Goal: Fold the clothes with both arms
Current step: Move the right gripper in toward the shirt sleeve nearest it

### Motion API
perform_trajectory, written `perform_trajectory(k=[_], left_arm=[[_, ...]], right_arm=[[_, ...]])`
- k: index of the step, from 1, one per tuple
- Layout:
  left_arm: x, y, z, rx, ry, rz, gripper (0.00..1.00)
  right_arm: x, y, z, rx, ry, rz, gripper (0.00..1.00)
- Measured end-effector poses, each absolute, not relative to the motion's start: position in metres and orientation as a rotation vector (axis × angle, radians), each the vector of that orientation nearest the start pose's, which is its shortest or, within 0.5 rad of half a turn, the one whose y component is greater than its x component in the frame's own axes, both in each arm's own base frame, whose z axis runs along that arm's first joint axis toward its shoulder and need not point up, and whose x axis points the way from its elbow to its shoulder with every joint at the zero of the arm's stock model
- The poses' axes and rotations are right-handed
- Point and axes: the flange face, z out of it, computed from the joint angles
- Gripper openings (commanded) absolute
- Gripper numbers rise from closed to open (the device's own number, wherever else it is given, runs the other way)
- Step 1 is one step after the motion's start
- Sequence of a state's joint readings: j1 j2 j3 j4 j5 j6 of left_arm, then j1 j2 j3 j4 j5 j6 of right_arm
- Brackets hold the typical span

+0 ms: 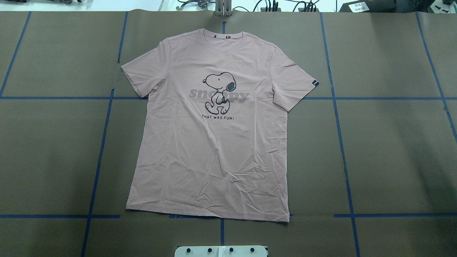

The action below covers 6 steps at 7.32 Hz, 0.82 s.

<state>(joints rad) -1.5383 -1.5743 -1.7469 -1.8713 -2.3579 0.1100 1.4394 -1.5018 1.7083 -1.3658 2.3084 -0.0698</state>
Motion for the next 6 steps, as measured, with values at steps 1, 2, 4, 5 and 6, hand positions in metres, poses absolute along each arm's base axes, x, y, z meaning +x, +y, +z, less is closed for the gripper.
perform_trajectory(k=[1, 2, 4, 5, 6], left_arm=[[-0.045, -0.530, 0.523, 0.582, 0.749, 0.358, 1.00], [-0.044, -0.547, 0.522, 0.644, 0.752, 0.372, 1.00], [-0.041, -0.559, 0.522, 0.683, 0.783, 0.350, 1.00], [-0.036, -0.559, 0.515, 0.679, 0.816, 0.332, 1.00], [-0.023, -0.559, 0.510, 0.657, 0.848, 0.309, 1.00]], right_arm=[[-0.008, -0.557, 0.526, 0.394, -0.749, -0.346, 1.00], [-0.012, -0.567, 0.517, 0.401, -0.775, -0.334, 1.00], [-0.028, -0.578, 0.473, 0.390, -0.882, -0.250, 1.00], [-0.056, -0.584, 0.442, 0.368, -0.924, -0.212, 1.00], [-0.096, -0.588, 0.415, 0.335, -0.940, -0.170, 0.97]])
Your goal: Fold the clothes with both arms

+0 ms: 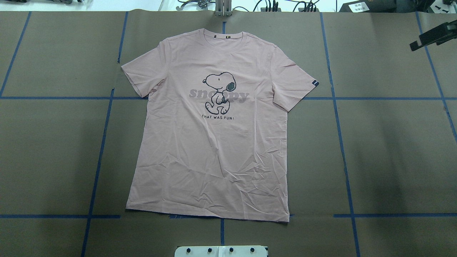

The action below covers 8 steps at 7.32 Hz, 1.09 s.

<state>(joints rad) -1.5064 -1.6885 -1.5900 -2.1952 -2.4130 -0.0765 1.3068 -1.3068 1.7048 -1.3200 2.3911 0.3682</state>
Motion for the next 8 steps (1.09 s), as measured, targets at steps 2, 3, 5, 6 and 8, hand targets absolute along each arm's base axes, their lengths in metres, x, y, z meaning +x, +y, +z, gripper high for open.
perform_trajectory(k=[2, 3, 5, 6, 8], left_arm=[[0.009, -0.559, 0.505, 0.622, 0.896, 0.287, 1.00], [0.021, -0.558, 0.501, 0.622, 0.916, 0.280, 1.00], [0.036, -0.555, 0.495, 0.629, 0.943, 0.276, 1.00], [0.039, -0.554, 0.493, 0.633, 0.949, 0.279, 1.00], [0.041, -0.553, 0.493, 0.636, 0.952, 0.281, 1.00]], right_arm=[[-0.196, -0.583, 0.367, 0.294, -0.899, -0.046, 0.73], [-0.247, -0.573, 0.353, 0.293, -0.890, 0.022, 0.66], [-0.332, -0.558, 0.357, 0.338, -0.926, 0.140, 0.61], [-0.357, -0.564, 0.373, 0.362, -0.934, 0.171, 0.61], [-0.385, -0.588, 0.408, 0.418, -0.907, 0.214, 0.61]])
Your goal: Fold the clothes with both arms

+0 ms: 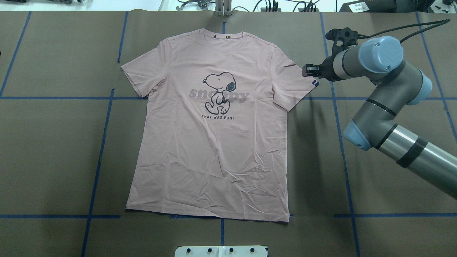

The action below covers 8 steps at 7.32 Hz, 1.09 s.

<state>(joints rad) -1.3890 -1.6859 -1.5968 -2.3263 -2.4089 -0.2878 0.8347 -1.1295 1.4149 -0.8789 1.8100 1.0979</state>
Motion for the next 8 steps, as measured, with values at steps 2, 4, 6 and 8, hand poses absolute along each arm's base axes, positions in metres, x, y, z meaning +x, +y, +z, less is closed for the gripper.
perform_trajectory(k=[2, 4, 6, 8], left_arm=[[0.041, -0.551, 0.495, 0.635, 0.951, 0.281, 1.00], [0.041, -0.550, 0.495, 0.634, 0.951, 0.281, 1.00], [0.041, -0.550, 0.496, 0.632, 0.951, 0.279, 1.00], [0.041, -0.550, 0.496, 0.630, 0.951, 0.279, 1.00]], right_arm=[[-0.403, -0.607, 0.429, 0.449, -0.859, 0.241, 0.61], [-0.418, -0.607, 0.442, 0.457, -0.823, 0.243, 0.61], [-0.424, -0.604, 0.449, 0.456, -0.808, 0.237, 0.61], [-0.423, -0.603, 0.450, 0.457, -0.807, 0.233, 0.60]])
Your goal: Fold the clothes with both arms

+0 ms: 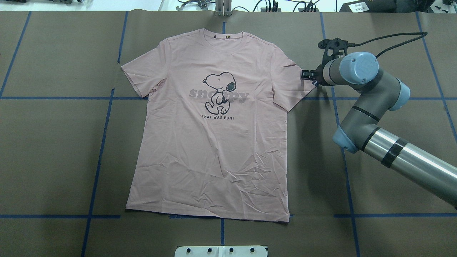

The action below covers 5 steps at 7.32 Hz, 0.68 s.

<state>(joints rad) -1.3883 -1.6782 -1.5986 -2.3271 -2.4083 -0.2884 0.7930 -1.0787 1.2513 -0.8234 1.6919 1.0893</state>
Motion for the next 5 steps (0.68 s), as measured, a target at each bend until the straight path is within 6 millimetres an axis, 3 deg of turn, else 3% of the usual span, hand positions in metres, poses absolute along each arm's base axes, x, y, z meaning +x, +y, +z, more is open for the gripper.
perform_trajectory(k=[5], left_arm=[[0.0411, -0.5497, 0.4976, 0.629, 0.951, 0.278, 1.00]], right_arm=[[-0.4171, -0.5997, 0.4535, 0.459, -0.803, 0.236, 0.60]])
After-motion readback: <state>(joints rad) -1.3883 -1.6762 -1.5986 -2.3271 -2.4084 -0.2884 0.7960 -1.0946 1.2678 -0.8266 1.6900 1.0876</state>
